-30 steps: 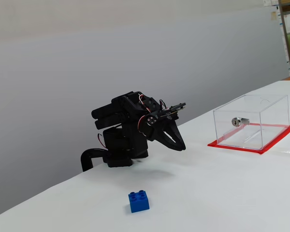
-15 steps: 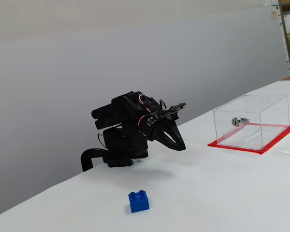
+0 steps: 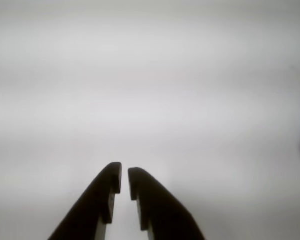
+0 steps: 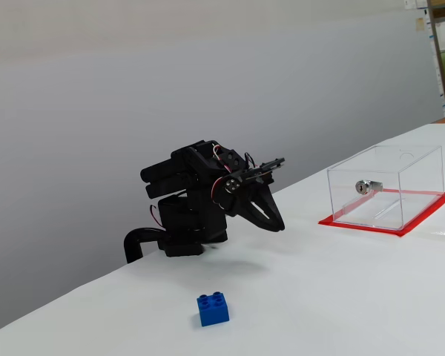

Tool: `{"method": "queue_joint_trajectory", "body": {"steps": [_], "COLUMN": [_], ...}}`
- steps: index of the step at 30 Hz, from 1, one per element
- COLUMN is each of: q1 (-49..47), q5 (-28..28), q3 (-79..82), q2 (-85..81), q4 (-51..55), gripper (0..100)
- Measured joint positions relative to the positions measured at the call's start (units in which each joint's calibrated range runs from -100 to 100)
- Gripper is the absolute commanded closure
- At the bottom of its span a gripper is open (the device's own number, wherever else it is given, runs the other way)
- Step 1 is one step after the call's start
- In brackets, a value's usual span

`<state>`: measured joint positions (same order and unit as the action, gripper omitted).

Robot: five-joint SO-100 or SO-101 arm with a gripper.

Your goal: Pick the blue lego brick and place it into the transparent box

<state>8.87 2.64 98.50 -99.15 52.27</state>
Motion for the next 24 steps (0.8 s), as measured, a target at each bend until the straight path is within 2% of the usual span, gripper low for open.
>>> {"method": "queue_joint_trajectory", "body": {"steps": [18, 24], "q1": [0.00, 4.70], "q5": [0.05, 0.05], "q3": [0.00, 0.00], "q2": [0.00, 0.00], "q4": [0.00, 0.00], "gripper": [98, 98]}}
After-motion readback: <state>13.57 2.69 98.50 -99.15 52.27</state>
